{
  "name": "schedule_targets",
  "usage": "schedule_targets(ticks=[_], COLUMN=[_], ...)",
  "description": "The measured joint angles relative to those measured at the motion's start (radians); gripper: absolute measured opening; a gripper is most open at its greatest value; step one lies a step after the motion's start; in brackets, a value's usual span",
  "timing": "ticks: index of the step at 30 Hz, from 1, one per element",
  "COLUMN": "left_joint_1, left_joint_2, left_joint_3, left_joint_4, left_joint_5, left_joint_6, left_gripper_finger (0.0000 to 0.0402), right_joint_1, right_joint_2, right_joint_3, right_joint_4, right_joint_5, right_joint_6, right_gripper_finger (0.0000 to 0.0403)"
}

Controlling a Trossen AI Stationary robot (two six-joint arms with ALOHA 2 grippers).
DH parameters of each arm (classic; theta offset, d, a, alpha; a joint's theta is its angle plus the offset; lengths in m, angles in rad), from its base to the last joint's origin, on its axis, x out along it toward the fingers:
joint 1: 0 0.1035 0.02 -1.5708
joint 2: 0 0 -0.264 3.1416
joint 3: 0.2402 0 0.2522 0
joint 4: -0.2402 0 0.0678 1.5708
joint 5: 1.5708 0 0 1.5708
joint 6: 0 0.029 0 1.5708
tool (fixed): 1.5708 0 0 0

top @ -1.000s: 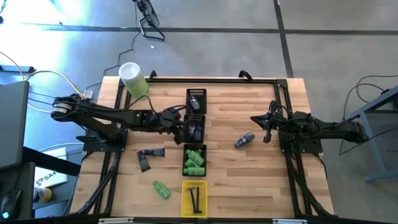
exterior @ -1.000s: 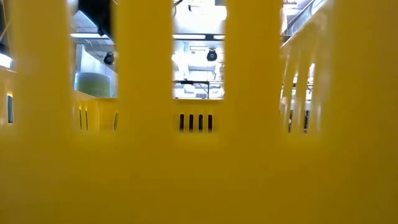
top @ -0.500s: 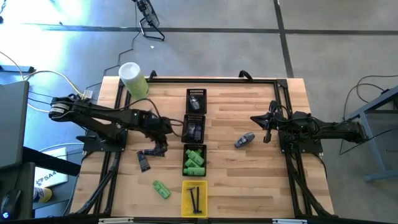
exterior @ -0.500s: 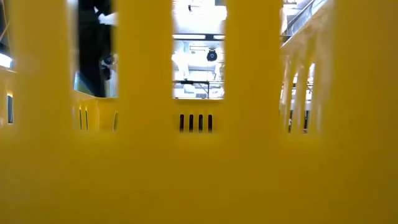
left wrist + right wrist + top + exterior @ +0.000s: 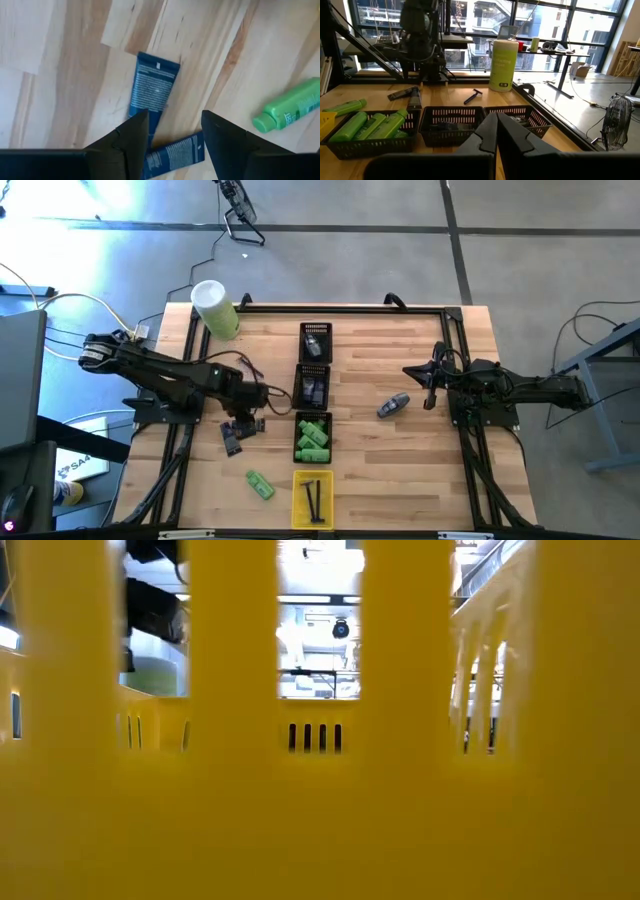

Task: Pick & Place Travel size toiletries
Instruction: Put the dark blue shave butter bottle into the center black bin

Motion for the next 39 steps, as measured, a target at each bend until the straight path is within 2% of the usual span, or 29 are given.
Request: schedule_targets(ticks=[5, 11, 16, 25, 32, 39], left_joint_1=[-0.086, -0.153, -0.170, -0.169, -0.168, -0.168], left_joint_2=[0.000, 0.000, 0.000, 0.000, -0.003, -0.005], left_joint_3=[0.000, 0.000, -0.001, -0.001, -0.046, -0.154], left_joint_4=[-0.037, -0.173, -0.177, -0.209, -0.160, 0.013], left_joint_5=[-0.055, -0.095, -0.175, -0.186, -0.213, -0.119], left_joint_6=[-0.094, -0.116, -0.142, -0.119, -0.060, -0.087], left_gripper_finger=[0.0177, 0.0177, 0.0177, 0.0177, 0.0177, 0.0177], right_joint_1=[0.000, 0.000, 0.000, 0.000, 0.000, 0.000], right_joint_2=[0.000, 0.000, 0.000, 0.000, 0.000, 0.000], right_joint_3=[0.000, 0.000, 0.000, 0.000, 0.000, 0.000], right_joint_4=[0.000, 0.000, 0.000, 0.000, 0.000, 0.000], right_joint_5=[0.001, 0.051, 0.049, 0.049, 0.049, 0.048], right_joint_6=[0.000, 0.002, 0.003, 0.003, 0.002, 0.003], right_gripper_finger=[0.0002, 0.0002, 0.0002, 0.0002, 0.0002, 0.0002])
